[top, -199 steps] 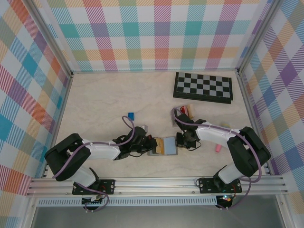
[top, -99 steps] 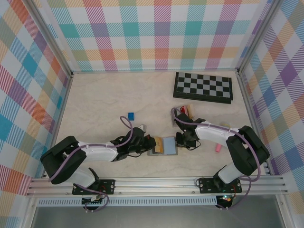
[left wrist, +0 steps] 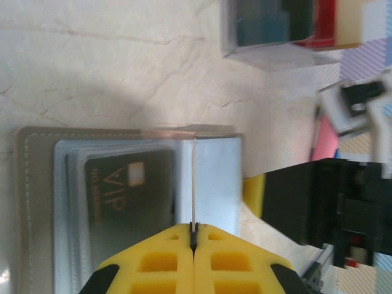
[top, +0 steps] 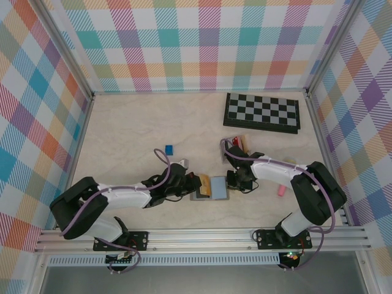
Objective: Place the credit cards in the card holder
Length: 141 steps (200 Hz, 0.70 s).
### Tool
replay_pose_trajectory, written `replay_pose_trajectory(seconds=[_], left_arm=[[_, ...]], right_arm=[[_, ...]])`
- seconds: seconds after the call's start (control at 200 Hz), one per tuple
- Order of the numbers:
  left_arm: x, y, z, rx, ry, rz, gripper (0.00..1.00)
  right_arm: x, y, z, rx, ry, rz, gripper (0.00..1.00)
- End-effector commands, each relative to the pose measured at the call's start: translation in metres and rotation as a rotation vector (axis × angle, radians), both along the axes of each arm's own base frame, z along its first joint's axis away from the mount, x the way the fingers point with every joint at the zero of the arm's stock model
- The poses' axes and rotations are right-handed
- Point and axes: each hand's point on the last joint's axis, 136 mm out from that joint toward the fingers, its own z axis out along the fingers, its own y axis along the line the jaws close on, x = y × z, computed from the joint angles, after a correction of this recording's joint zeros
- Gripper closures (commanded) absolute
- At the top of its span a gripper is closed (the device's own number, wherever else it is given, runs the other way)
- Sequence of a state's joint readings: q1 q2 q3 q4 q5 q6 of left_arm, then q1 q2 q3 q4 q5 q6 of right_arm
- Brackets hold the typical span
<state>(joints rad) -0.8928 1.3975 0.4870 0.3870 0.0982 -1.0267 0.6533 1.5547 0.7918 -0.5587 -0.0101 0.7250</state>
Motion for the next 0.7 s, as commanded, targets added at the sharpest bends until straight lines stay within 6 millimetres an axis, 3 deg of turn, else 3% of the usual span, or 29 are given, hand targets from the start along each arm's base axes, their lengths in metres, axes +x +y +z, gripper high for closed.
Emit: replay_pose_trajectory(seconds=[0.0,0.165,0.49,0.7], left_arm=[[-0.002,0.001,0.009,0.009,-0.038,-0.008,1.0],[-0.002,-0.011,0.007,-0.009,-0.021,-0.046,1.0],[0.0,-0.018,-0.008,-0.019,0.002,-0.049,1.0],[0.0,-0.018,-0.005,-0.046,-0.002,-0.033,1.0]], right_arm=[[-0.012,0.018,-0.023,0.064,0.07,0.029,0.81],[-0.011,0.018,-0.024,0.063,0.072,0.029,0.81],[-0.012,0.019,-0.026,0.066,0.08,0.027,0.81],[-0.012,0.019,-0.026,0.065,0.081,0.028,0.81]])
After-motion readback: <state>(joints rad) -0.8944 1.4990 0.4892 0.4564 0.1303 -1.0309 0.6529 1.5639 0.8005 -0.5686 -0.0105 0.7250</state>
